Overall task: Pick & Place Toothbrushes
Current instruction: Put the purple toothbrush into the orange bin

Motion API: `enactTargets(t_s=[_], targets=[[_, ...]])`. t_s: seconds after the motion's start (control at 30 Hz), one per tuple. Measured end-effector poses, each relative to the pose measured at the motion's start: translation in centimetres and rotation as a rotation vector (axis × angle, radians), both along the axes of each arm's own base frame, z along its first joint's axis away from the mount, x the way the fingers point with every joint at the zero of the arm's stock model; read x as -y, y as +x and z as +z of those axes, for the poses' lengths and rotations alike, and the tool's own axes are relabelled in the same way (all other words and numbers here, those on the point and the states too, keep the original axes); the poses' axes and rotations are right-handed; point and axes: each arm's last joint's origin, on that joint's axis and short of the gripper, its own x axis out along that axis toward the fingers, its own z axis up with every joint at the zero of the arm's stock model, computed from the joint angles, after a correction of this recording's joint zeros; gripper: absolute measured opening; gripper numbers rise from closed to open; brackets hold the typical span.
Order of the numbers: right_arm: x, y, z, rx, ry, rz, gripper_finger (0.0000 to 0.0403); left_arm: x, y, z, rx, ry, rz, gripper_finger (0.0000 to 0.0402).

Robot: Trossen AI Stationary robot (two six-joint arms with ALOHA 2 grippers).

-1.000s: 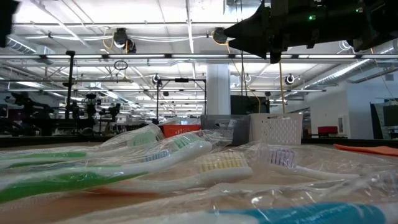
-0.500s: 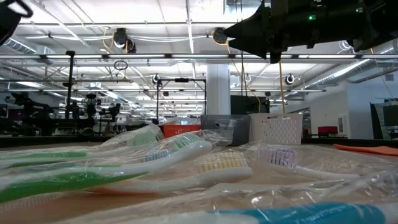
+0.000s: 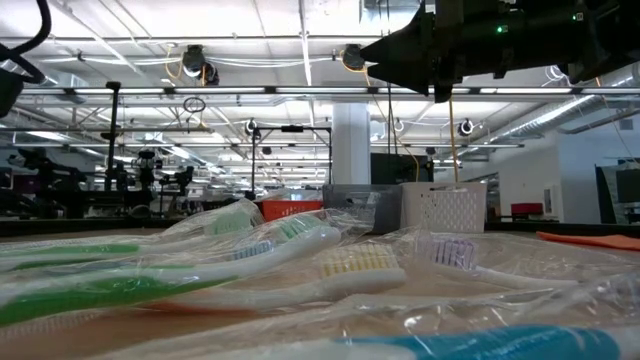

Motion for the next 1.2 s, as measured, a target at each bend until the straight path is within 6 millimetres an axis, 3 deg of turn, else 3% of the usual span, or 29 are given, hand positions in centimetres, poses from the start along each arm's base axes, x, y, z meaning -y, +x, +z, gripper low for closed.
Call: enactTargets(t_s=[0.37,0.67,0.97,1.2], targets=[[0.0,0.0,0.0,0.000,0.000,0.000,0.0201,0.5,0.5,-2.4,-0.140,-0.006,-0.021,0.0144],[0.0,0.0,-0.1,-0.008,-0.002,0.000,0.0201,0.2,0.5,-2.5,-0.147,0.012,-0.027,0.0011],[0.0,0.0,-0.1,-0.008,-0.002,0.000,0.0201,0.2,1.2,-1.9,-0.085,0.071,-0.068,0.0004],[0.0,0.0,-0.1,-0.008,0.004,0.000,0.0201,-0.1,4.0,0.3,0.111,0.197,-0.145,0.0001]])
